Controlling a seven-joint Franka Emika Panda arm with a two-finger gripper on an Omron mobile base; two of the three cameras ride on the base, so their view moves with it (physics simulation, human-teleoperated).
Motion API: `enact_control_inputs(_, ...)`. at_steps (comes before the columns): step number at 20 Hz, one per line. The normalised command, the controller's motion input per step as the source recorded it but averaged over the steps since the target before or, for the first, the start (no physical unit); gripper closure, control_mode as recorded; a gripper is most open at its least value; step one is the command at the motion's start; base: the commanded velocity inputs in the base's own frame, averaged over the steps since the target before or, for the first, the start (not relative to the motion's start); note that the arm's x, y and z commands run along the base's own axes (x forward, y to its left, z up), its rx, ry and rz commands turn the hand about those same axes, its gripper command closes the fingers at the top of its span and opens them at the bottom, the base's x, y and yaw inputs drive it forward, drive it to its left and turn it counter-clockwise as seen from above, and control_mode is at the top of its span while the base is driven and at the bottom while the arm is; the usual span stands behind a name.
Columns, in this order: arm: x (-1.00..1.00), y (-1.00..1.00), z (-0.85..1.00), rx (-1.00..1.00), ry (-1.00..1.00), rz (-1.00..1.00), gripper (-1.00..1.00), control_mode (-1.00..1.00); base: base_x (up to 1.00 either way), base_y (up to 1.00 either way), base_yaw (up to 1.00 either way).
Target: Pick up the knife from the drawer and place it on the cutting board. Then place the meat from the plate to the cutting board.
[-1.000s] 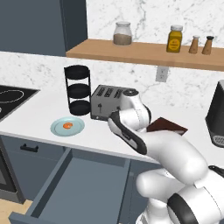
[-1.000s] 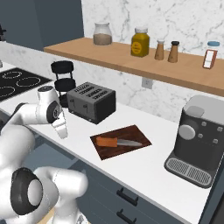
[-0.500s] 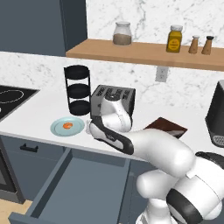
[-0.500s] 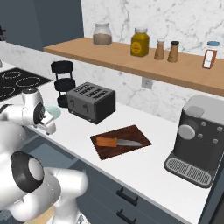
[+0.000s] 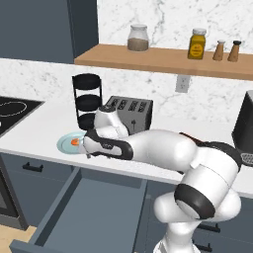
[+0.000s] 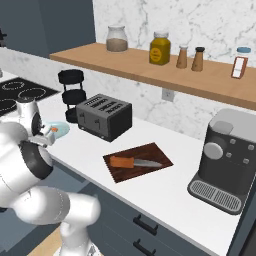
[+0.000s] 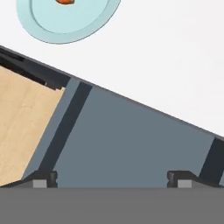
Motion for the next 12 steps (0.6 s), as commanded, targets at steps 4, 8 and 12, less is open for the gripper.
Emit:
enact_control_inputs(4, 0.36, 0.35, 0.00, 0.00, 0.00, -0.02, -1.00, -1.00, 0.00, 0.00, 0.00)
enact_control_inputs(8, 0.45, 0.27, 0.00, -0.02, 0.00, -0.02, -1.00, -1.00, 0.00, 0.00, 0.00)
enact_control_inputs(12, 0.45, 0.22, -0.08, -0.07, 0.00, -0.04, -1.00, -1.00, 0.00, 0.00, 0.00)
